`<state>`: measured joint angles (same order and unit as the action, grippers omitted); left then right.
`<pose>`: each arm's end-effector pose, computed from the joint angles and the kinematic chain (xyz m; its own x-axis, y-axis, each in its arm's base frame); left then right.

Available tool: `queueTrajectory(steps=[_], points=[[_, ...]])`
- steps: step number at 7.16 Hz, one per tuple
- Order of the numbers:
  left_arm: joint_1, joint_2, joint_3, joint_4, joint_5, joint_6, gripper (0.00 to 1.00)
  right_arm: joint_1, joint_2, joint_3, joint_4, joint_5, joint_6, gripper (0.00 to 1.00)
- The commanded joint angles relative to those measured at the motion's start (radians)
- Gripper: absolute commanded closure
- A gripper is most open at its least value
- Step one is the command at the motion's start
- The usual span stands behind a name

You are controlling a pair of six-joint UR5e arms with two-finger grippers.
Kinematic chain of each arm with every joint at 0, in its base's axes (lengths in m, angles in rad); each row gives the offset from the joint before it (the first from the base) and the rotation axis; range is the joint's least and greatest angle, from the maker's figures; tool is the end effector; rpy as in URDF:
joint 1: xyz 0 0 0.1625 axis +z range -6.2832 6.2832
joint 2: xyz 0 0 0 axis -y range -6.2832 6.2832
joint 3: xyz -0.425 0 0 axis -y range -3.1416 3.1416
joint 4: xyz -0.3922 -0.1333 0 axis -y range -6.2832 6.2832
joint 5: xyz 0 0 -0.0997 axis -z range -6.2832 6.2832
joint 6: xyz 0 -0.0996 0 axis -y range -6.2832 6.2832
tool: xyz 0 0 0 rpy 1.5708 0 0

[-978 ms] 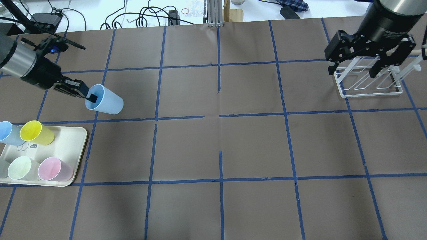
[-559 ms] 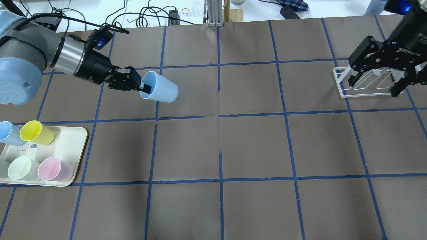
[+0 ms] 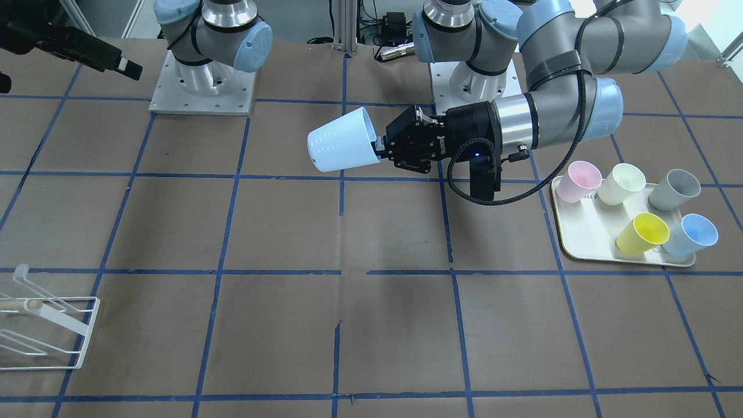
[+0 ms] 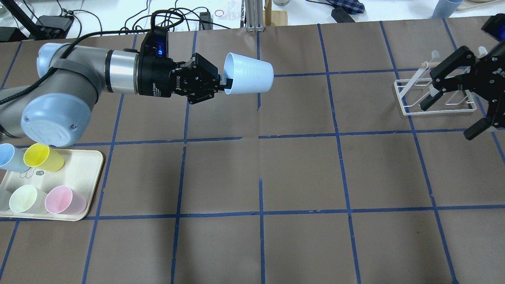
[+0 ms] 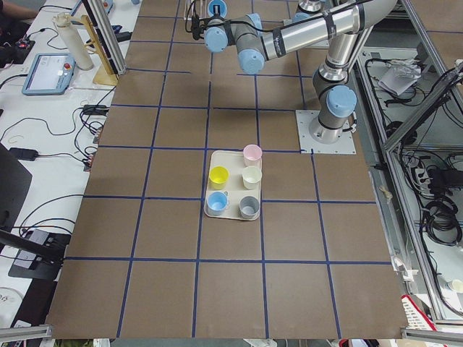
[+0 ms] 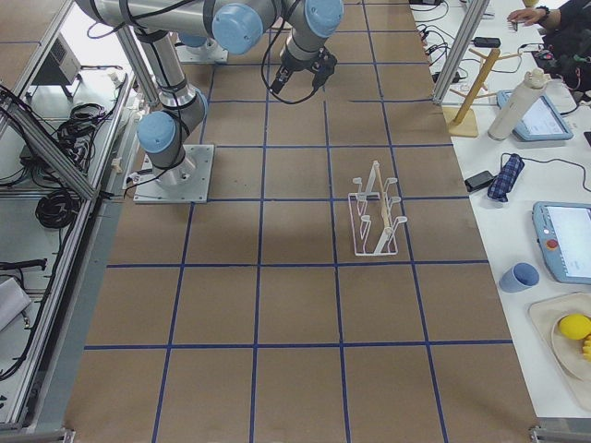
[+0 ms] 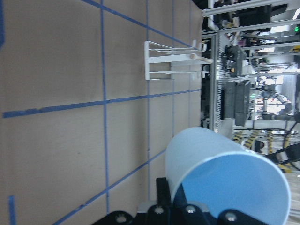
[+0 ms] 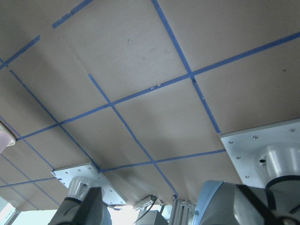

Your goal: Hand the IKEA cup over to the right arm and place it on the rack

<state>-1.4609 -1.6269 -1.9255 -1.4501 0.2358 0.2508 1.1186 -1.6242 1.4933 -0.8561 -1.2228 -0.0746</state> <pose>-0.1770 -0.4947 0.3794 -0.2215 -0.0563 0.9735 -0.0517 0.9976 0.0459 -0.0233 -0.4308 0.5050 -0.7885 0.5223 -0.3248 0.3067 0.7916 0.5285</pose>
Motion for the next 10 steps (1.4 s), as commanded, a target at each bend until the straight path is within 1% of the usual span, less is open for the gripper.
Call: queueTrajectory(steps=[1, 2, 3, 4, 5, 6, 7, 8, 9, 10], points=[[-0.024, 0.001, -0.090, 0.092, -0.153, -0.019, 1.00, -0.023, -0.002, 0.002, 0.185, 0.138, -0.016, 0.00], [-0.082, -0.005, -0.095, 0.127, -0.218, -0.027, 1.00, -0.026, -0.017, 0.002, 0.195, 0.172, 0.001, 0.00], [-0.128, 0.002, -0.101, 0.126, -0.298, -0.030, 1.00, -0.061, -0.037, 0.016, 0.225, 0.240, 0.036, 0.04], [-0.153, 0.008, -0.102, 0.125, -0.343, -0.034, 1.00, -0.094, -0.039, 0.015, 0.218, 0.252, 0.173, 0.01], [-0.173, 0.004, -0.110, 0.131, -0.349, -0.033, 1.00, -0.094, -0.040, 0.013, 0.166, 0.276, 0.401, 0.00], [-0.191, 0.007, -0.140, 0.134, -0.442, -0.030, 1.00, -0.094, -0.043, 0.013, 0.141, 0.276, 0.538, 0.00], [-0.205, 0.004, -0.157, 0.164, -0.461, -0.028, 1.00, -0.091, -0.037, 0.018, 0.155, 0.276, 0.553, 0.00], [-0.213, -0.014, -0.158, 0.189, -0.461, -0.025, 1.00, -0.091, -0.020, 0.028, 0.164, 0.302, 0.552, 0.00], [-0.219, -0.021, -0.158, 0.191, -0.461, -0.024, 1.00, -0.089, 0.006, 0.030, 0.189, 0.349, 0.559, 0.00], [-0.217, -0.042, -0.156, 0.194, -0.461, -0.021, 1.00, -0.073, 0.007, 0.036, 0.246, 0.402, 0.567, 0.00]])
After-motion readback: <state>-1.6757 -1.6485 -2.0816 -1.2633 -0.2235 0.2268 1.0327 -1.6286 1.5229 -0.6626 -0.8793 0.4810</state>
